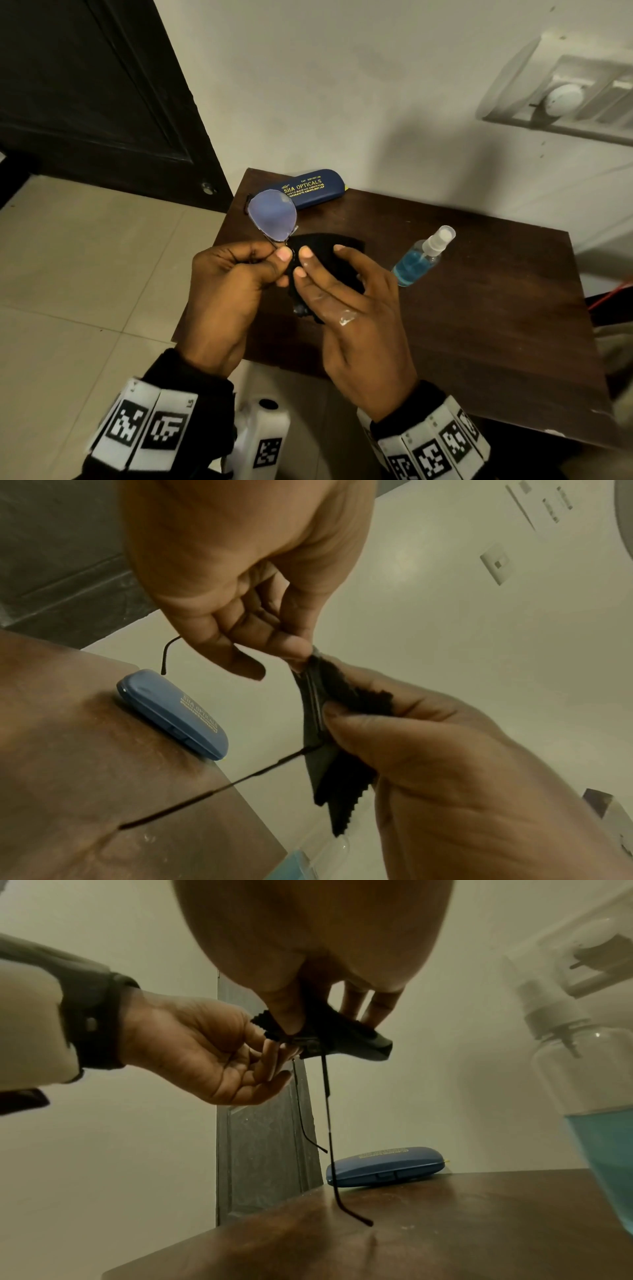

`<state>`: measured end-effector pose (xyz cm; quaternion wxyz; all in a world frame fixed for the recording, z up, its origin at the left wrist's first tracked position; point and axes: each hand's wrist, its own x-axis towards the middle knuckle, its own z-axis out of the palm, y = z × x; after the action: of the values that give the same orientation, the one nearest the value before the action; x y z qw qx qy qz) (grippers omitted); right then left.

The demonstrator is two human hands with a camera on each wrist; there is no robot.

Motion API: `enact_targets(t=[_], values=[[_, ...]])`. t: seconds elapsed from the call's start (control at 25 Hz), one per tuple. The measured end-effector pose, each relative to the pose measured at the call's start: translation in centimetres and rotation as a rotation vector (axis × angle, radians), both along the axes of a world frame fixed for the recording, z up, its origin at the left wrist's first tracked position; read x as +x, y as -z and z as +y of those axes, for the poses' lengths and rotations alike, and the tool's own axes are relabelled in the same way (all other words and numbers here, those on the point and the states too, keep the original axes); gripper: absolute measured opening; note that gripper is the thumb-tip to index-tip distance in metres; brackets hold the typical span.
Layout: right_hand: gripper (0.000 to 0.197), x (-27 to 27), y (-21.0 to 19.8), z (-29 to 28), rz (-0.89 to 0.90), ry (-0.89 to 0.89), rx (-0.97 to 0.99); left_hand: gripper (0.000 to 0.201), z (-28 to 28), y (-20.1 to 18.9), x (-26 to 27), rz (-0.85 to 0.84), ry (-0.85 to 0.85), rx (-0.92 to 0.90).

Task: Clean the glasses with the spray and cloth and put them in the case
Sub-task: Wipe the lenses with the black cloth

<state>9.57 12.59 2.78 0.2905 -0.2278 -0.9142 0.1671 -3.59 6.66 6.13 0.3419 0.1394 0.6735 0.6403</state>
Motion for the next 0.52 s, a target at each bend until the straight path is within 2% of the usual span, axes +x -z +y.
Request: enact_targets(t=[0.24,0.4,0.52], values=[[0.054,0.2,0.7,1.1,-0.071,0.166,-0.018,0.026,0.0,0.5,-0.6,-0.07,-0.051,-0.005],[0.05,0.1,0.8,0.4,-0.005,-0.02,-0.003,0.019,0.0,0.7,-0.9,-0.114,-0.075,0.048],[0.054,0.1,1.1,0.8,-0.005,0.04,-0.017,0.014,0.0,0.6,-1.0,-0.145,-0.072,0.083]])
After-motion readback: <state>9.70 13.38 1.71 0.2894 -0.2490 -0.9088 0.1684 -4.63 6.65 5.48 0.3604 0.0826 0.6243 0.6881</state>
